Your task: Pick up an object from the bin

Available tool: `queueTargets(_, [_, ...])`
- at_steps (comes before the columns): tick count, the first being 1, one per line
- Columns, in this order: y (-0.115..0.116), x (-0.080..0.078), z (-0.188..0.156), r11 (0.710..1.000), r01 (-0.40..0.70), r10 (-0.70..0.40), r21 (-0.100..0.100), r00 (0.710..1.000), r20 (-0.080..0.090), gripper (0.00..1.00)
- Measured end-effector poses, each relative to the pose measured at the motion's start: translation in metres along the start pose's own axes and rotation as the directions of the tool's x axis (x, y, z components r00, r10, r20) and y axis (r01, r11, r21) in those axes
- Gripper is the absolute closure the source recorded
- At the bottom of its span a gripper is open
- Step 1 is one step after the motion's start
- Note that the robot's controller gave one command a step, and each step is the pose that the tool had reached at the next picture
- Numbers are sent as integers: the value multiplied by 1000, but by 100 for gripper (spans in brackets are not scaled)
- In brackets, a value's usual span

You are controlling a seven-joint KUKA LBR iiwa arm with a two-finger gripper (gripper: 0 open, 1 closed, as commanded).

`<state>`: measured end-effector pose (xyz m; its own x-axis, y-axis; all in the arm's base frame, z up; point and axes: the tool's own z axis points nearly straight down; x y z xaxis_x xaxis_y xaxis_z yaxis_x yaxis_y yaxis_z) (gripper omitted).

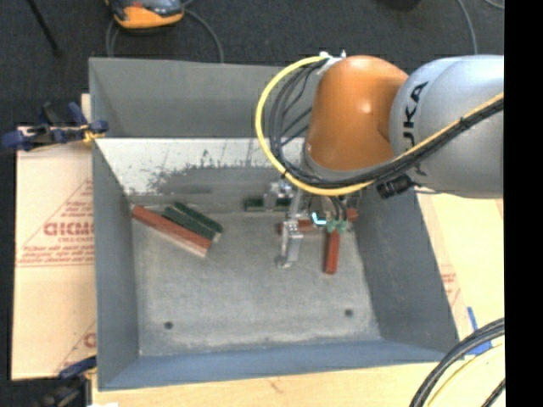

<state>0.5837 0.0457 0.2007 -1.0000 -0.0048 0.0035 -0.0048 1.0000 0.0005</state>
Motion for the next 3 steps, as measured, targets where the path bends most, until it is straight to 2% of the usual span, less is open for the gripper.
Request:
queueTargets(1, [0,-1,-5,1000,-1,1,-1,1000,8,0])
queueTargets(2, [31,-17,21,998,60,-60,4,998,13,0])
queueTargets(3, [69,-17,72,1000,31,-31,-1,999,9,0])
